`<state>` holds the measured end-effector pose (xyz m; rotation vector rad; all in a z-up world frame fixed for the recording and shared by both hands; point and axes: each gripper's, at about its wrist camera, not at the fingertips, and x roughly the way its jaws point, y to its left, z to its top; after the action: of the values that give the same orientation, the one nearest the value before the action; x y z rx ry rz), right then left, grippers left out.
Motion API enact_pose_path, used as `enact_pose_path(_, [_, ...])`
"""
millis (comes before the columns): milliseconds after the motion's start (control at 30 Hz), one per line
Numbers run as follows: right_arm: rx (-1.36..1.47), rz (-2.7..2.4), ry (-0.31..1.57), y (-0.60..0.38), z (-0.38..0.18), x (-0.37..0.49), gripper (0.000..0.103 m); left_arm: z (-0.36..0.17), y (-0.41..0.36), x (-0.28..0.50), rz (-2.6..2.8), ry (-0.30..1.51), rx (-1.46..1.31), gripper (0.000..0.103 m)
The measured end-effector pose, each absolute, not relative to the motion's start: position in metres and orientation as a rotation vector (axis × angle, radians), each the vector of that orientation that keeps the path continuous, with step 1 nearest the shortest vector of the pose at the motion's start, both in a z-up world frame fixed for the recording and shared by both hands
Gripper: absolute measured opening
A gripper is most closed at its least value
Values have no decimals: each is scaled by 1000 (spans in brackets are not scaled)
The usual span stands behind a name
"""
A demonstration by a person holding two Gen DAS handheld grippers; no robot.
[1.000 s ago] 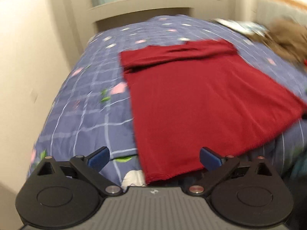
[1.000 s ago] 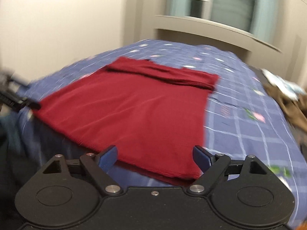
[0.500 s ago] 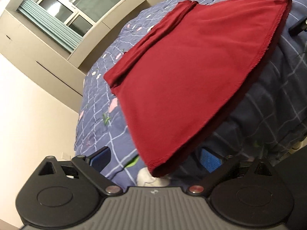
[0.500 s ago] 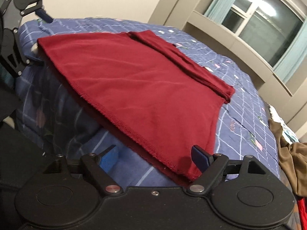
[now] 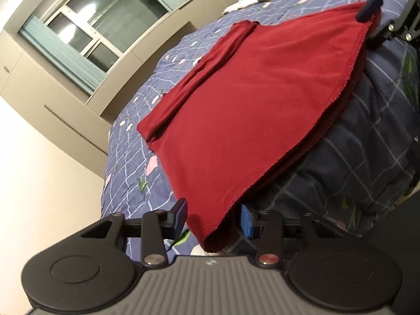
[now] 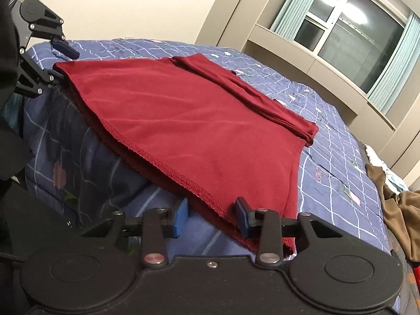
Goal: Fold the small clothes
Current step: 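Pinch the hem corners with both grippers and lift slightly, then lift the hem with both grippers and fold it toward the collar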
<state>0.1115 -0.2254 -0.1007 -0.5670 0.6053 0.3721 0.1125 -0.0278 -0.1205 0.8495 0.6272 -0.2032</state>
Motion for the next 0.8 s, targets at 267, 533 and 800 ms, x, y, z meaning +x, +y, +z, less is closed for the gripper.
enact_pose_path(267, [-661, 364, 576, -229, -107, 101, 47, -129, -20, 113, -203, 636, 882, 43])
enact_pose_path(533, [-656, 366, 527, -226, -99, 105, 20, -119, -18, 118, -209, 621, 831, 16])
enact_pose_path(800, [-673, 367, 551, -232, -103, 105, 17, -115, -13, 120, -218, 621, 799, 7])
